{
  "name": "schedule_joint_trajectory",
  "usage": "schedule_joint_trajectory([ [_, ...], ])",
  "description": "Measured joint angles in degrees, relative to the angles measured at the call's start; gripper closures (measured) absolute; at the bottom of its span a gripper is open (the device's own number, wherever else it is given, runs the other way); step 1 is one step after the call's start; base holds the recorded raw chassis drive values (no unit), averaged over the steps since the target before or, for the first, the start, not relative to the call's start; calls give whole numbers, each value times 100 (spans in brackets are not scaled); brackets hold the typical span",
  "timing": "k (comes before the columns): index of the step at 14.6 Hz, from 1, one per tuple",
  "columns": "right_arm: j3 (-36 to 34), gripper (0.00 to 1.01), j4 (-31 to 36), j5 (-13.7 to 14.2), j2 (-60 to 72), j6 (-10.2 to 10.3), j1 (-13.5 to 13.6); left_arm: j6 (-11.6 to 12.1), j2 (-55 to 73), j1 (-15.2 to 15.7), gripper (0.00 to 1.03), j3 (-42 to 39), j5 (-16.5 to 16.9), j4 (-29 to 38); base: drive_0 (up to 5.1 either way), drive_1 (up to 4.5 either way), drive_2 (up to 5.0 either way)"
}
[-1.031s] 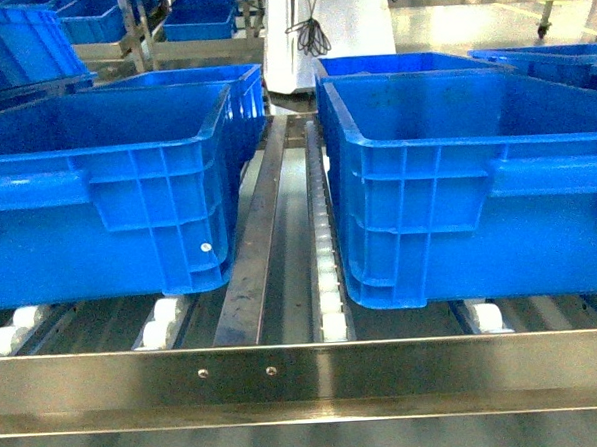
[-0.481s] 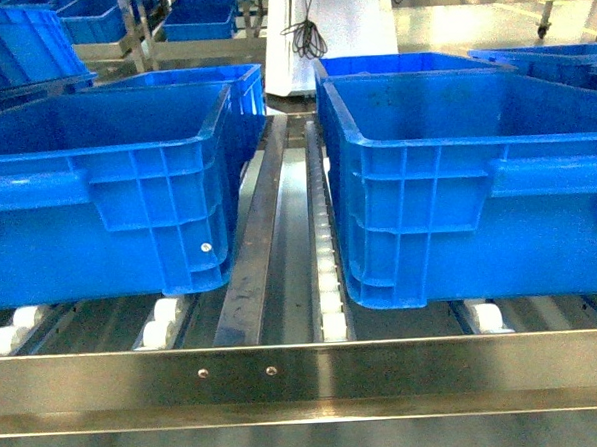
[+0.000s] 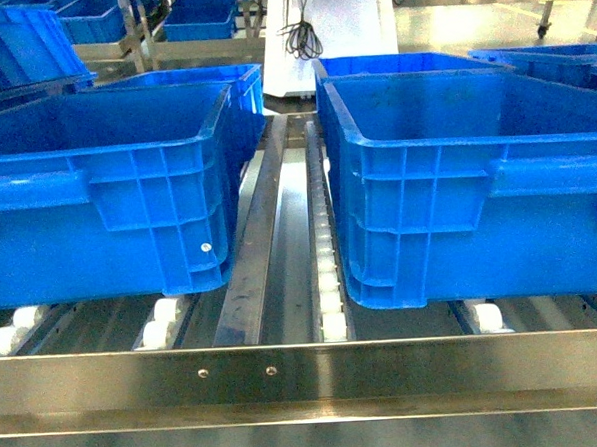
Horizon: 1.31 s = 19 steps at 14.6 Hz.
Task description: Sort blue parts and orange caps into right shelf containers
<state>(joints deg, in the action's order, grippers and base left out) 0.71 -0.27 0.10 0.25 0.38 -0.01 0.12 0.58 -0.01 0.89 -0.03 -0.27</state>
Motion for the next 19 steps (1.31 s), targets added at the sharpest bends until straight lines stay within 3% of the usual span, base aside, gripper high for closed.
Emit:
schedule_joint_trajectory([
  [19, 0, 3, 0, 0, 0, 0, 0, 0, 0, 0, 5, 0, 0, 0, 0, 0, 0],
])
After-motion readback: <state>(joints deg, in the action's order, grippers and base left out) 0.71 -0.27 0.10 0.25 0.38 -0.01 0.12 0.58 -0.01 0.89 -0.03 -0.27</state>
